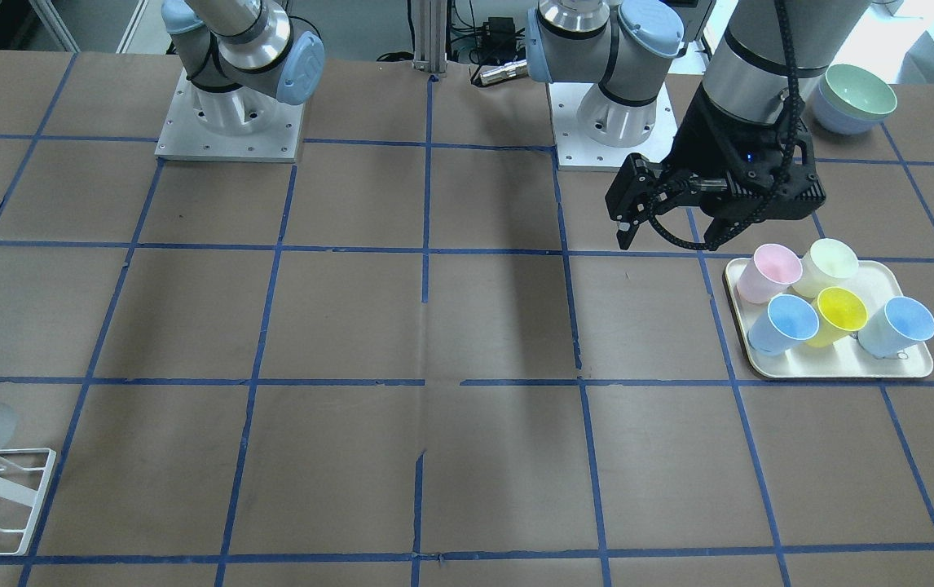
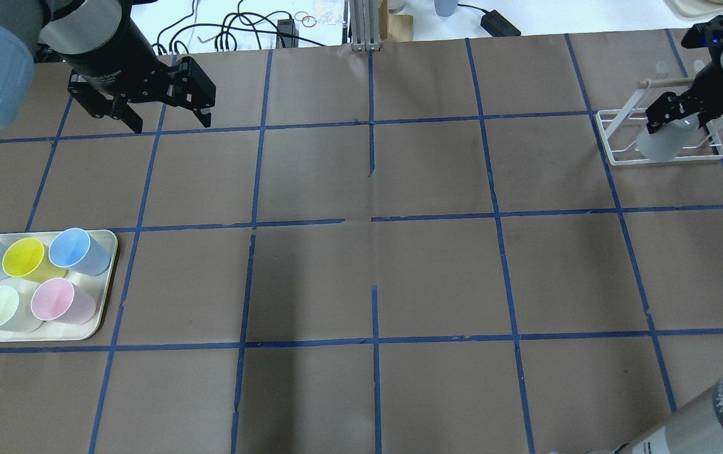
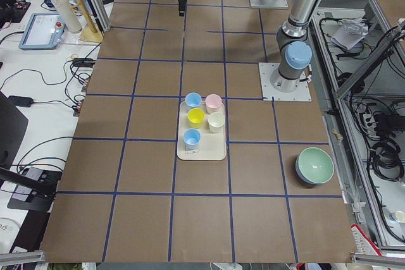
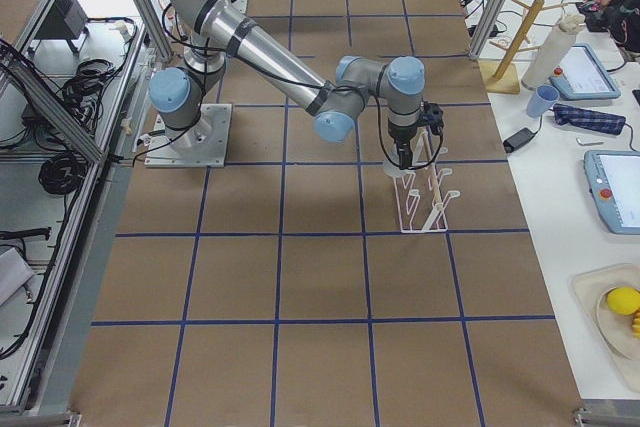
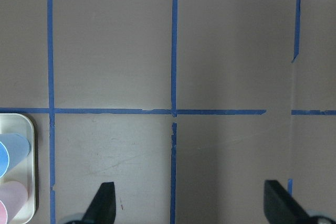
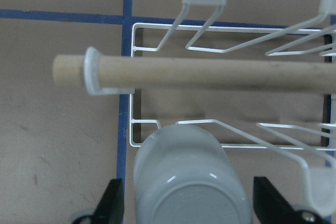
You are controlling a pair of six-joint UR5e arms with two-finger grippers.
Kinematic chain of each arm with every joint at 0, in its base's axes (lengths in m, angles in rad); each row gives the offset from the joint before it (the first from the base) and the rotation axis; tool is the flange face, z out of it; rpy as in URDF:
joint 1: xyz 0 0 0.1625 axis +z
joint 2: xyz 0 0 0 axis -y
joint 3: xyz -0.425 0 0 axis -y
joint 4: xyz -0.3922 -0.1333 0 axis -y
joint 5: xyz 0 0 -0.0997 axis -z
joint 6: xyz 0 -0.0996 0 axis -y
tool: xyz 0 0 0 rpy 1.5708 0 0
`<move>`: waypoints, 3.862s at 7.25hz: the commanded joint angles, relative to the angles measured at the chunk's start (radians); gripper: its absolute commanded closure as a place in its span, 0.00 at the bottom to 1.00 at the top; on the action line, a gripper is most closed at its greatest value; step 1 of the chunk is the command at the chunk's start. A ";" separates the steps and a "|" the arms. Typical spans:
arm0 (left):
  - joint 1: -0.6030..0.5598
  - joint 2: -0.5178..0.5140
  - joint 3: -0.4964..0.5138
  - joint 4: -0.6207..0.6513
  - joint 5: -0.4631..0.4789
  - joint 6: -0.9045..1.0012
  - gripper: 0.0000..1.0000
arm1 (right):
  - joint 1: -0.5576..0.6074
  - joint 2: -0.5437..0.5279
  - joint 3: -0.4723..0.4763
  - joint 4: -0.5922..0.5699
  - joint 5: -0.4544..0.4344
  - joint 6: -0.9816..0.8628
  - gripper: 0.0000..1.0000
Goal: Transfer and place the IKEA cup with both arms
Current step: 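Lower the right gripper onto the white cup and close on it, then lift the white cup off the rack with the right gripper, then carry the cup toward the left gripper while the left arm reaches in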
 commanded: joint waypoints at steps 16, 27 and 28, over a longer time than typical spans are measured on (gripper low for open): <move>0.055 -0.005 0.000 0.004 -0.083 0.002 0.00 | 0.000 -0.094 -0.052 0.097 -0.046 -0.012 0.82; 0.221 0.022 -0.285 -0.026 -1.106 0.163 0.00 | 0.339 -0.314 -0.049 0.508 0.521 0.022 0.95; 0.212 0.022 -0.285 -0.013 -1.200 0.160 0.00 | 0.345 -0.309 -0.048 0.565 0.685 0.026 0.96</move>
